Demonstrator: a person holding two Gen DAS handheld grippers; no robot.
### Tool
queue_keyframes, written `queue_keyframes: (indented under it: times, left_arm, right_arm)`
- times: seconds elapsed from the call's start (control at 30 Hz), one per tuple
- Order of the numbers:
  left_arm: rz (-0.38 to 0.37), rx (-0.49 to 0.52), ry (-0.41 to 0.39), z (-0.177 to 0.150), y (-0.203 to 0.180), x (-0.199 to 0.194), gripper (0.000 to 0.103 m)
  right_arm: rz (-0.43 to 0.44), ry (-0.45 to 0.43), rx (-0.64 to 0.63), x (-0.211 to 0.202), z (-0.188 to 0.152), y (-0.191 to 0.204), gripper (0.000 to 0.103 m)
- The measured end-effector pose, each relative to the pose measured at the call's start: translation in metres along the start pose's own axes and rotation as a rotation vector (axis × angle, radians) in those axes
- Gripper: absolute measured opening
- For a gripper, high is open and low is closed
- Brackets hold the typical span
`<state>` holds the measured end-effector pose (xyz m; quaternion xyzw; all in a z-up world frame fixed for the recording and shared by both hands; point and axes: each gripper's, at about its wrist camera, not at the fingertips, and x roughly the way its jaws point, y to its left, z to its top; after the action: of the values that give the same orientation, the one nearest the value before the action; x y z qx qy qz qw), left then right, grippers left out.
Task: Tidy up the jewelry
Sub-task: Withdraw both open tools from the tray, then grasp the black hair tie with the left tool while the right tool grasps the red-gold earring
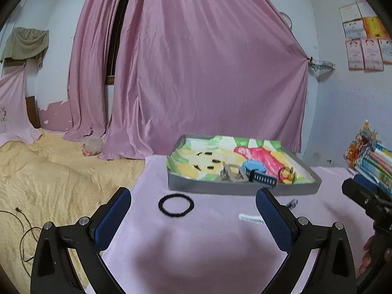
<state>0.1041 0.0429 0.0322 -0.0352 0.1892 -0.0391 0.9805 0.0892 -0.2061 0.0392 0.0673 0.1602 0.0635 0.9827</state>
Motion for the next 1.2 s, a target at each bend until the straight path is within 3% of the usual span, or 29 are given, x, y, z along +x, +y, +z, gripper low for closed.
queue_keyframes:
  times: [0.3, 0.63, 1.1, 1.2]
  left_arm:
    - [0.023, 0.032, 0.057, -0.013, 0.002, 0.007, 0.102]
    - [0.061, 0.025, 0.206, -0.019, 0.014, 0.034, 0.102]
    - [0.075, 0.060, 0.407, -0.006, 0.018, 0.085, 0.102]
    - [0.062, 0.082, 0.431, -0.003, 0.015, 0.097, 0.102]
  right_arm:
    - [-0.019, 0.065, -0.011, 0.006, -0.011, 0.002, 0.101]
    - [-0.113, 0.264, -0.036, 0.040, -0.017, -0.007, 0.101]
    - [-0.005, 0.471, -0.115, 0.082, -0.016, 0.010, 0.101]
    - [0.015, 0.482, -0.120, 0.085, -0.014, 0.012, 0.095]
